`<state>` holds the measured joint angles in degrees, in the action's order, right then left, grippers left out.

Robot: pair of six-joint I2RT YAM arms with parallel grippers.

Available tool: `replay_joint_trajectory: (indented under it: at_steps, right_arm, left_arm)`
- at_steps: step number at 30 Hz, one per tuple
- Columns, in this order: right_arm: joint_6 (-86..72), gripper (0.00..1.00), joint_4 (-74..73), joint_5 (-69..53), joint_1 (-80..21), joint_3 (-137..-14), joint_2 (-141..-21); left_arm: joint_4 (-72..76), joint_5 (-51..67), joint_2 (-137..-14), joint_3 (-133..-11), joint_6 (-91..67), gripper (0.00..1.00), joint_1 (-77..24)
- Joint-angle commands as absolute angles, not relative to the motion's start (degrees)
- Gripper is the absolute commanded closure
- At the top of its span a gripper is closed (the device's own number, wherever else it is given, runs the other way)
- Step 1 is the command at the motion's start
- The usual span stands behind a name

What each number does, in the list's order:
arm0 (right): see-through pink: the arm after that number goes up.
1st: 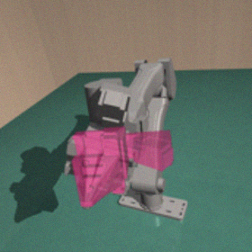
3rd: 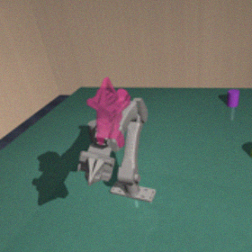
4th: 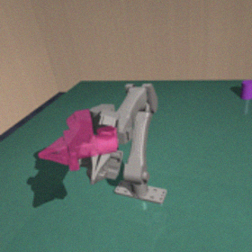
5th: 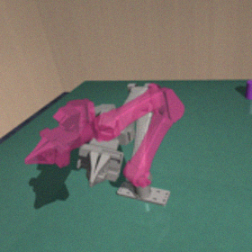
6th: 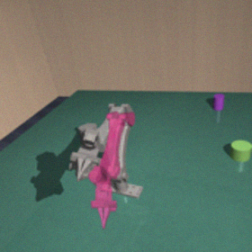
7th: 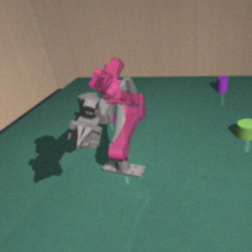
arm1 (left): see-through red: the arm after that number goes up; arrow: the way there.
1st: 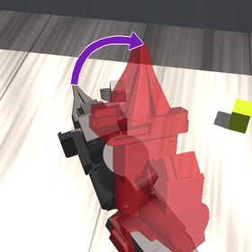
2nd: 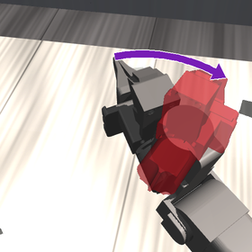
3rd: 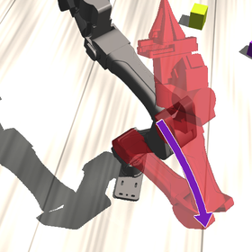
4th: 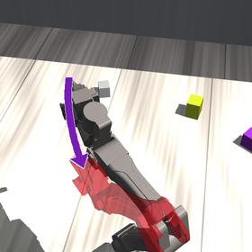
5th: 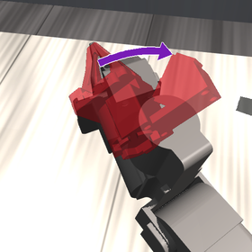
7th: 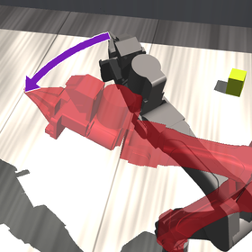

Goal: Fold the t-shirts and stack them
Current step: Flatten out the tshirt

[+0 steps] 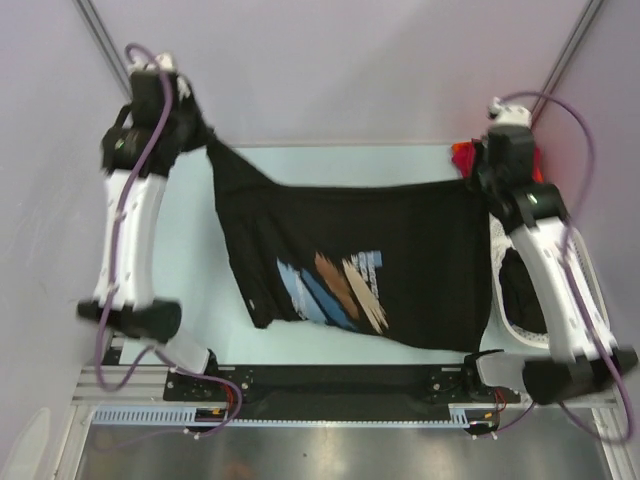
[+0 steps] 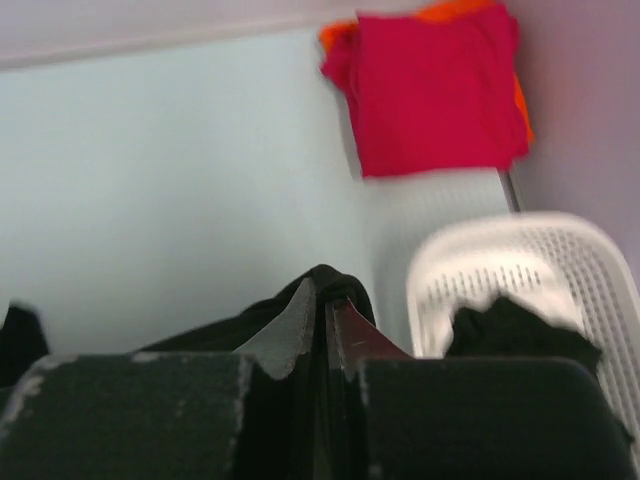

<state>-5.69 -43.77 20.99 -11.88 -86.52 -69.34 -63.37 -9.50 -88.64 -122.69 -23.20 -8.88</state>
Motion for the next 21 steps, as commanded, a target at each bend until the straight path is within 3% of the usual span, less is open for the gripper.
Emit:
replay_joint_trajectory:
  at_steps: [1,2,7,16,21]
  right_arm:
    - [-0.18,1.00,-26.98,23.91,-12.74,-103.05,-85.49]
    - [1.74,1.00,-27.33,23.99,-13.01,-112.93,-89.00]
    - [5.35,1.00,-25.67,22.94,-18.17,-129.10,-97.74]
    - [13.52,1.00,-19.77,25.58,-27.85,-125.16,-87.64]
    - [10.56,1.00,-21.97,30.04,-30.32,-111.13,-79.30]
  left_arm:
    - [-54.77,-6.68,-107.90,-152.61,-22.24,1.00,-8.18]
    - [-53.19,-6.59,-110.19,-156.23,-21.71,1.00,-8.09]
    - [-48.52,-3.52,-108.46,-157.68,-21.79,1.00,-4.67]
    - [-46.49,4.04,-102.48,-157.16,-23.38,1.00,-2.11]
    - [-48.60,6.59,-98.18,-142.88,-23.90,1.00,-3.24]
